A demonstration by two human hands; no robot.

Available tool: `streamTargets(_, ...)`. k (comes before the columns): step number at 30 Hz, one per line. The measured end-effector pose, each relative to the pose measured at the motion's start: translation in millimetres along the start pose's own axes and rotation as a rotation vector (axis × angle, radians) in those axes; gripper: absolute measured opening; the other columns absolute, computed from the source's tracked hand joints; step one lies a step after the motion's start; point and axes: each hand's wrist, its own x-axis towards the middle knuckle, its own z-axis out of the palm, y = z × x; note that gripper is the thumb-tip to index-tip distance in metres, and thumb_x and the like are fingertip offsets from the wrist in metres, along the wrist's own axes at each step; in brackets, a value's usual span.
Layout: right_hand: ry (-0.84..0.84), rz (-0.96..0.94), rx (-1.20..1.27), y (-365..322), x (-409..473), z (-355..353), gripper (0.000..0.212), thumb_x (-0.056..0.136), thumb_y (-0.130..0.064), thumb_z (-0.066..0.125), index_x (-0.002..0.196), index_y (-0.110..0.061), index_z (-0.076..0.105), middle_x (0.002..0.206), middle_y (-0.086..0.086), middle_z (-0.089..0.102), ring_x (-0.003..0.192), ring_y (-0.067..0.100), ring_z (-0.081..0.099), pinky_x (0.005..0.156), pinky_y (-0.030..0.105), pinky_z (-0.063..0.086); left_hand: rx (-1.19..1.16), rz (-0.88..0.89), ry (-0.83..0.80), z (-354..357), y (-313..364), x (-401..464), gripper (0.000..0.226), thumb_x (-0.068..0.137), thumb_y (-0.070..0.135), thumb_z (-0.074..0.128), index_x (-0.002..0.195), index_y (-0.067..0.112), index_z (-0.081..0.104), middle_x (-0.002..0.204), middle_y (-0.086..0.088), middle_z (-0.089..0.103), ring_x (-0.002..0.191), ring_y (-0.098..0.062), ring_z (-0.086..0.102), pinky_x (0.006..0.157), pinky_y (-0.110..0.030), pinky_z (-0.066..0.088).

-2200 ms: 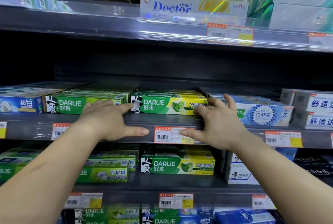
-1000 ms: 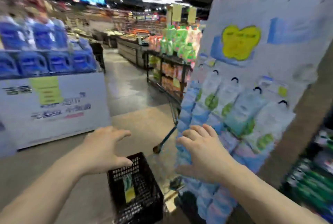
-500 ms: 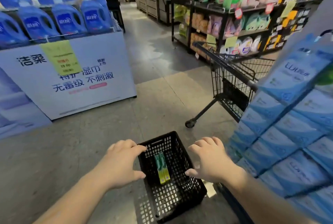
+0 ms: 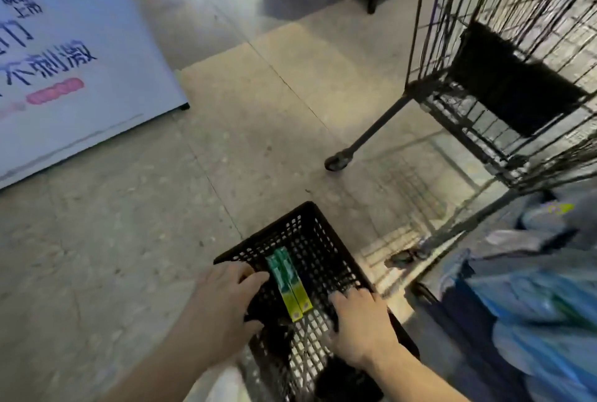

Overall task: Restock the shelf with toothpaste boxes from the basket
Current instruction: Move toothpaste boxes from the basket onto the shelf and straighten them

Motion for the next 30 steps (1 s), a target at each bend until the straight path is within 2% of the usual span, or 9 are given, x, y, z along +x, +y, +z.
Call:
streamTargets(4, 0.02, 0.116, 0.094, -19, 65, 52, 0.066, 0.084, -0.058, 0.053, 0.138, -0.025, 0.034, 0.13, 0.004, 0.046, 0.124, 0.027, 0.04, 0.104, 0.043, 0.035, 0.047, 0.102, -0.021, 44, -49, 62, 0.07, 0.084, 0.055, 0.056, 0.144, 0.038, 0.023, 0.144, 0.009, 0.03, 0.134, -0.018, 0.026, 0.108, -0.035, 0.03)
streamTargets(8, 0.08, 0.225, 0.137, -40, 125, 110, 0.057, 0.082, -0.059, 0.056, 0.126, -0.025, 0.043, 0.121, 0.002, 0.05, 0.118, 0.025, 0.046, 0.097, 0.041, 0.04, 0.025, 0.196, -0.03, 90, -91, 111, 0.071, 0.08, 0.049, 0.064, 0.142, 0.036, 0.03, 0.14, 0.006, 0.034, 0.129, -0.021, 0.03, 0.106, -0.035, 0.032)
streamTargets(12, 0.089, 0.291, 0.22, -48, 178, 185, 0.053, 0.083, -0.054, 0.055, 0.126, -0.024, 0.045, 0.12, 0.003, 0.052, 0.116, 0.026, 0.047, 0.094, 0.039, 0.041, 0.094, 0.261, -0.035, 145, -120, 144, 0.073, 0.08, 0.049, 0.063, 0.143, 0.035, 0.028, 0.14, 0.005, 0.035, 0.132, -0.019, 0.028, 0.109, -0.039, 0.03)
streamTargets(19, 0.108, 0.382, 0.309, -56, 253, 304, 0.053, 0.085, -0.044, 0.061, 0.127, -0.02, 0.042, 0.124, 0.008, 0.05, 0.117, 0.03, 0.048, 0.089, 0.038, 0.044, 0.141, 0.363, 0.027, 239, -139, 187, 0.072, 0.078, 0.049, 0.066, 0.141, 0.033, 0.035, 0.137, 0.004, 0.042, 0.131, -0.022, 0.031, 0.11, -0.038, 0.022)
streamTargets(23, 0.136, 0.485, 0.306, -61, 274, 341, 0.052, 0.084, -0.04, 0.063, 0.124, -0.016, 0.04, 0.127, 0.015, 0.047, 0.106, 0.035, 0.055, 0.081, 0.041, 0.048, 0.147, 0.403, 0.06, 258, -145, 195, 0.073, 0.075, 0.048, 0.068, 0.14, 0.034, 0.037, 0.135, 0.002, 0.043, 0.13, -0.024, 0.032, 0.112, -0.043, 0.024)
streamTargets(26, 0.184, 0.55, 0.302, -63, 281, 353, 0.049, 0.085, -0.039, 0.064, 0.121, -0.016, 0.041, 0.122, 0.012, 0.049, 0.101, 0.034, 0.057, 0.075, 0.039, 0.048, 0.139, 0.4, 0.06, 258, -148, 196, 0.072, 0.077, 0.049, 0.067, 0.14, 0.037, 0.036, 0.136, 0.005, 0.041, 0.133, -0.022, 0.028, 0.112, -0.04, 0.019)
streamTargets(30, 0.226, 0.609, 0.273, -61, 289, 354, 0.048, 0.086, -0.04, 0.062, 0.122, -0.015, 0.042, 0.121, 0.01, 0.052, 0.112, 0.03, 0.052, 0.084, 0.04, 0.045, 0.136, 0.395, 0.055, 258, -150, 199, 0.071, 0.077, 0.047, 0.068, 0.139, 0.036, 0.038, 0.136, 0.004, 0.042, 0.133, -0.022, 0.029, 0.111, -0.04, 0.02)
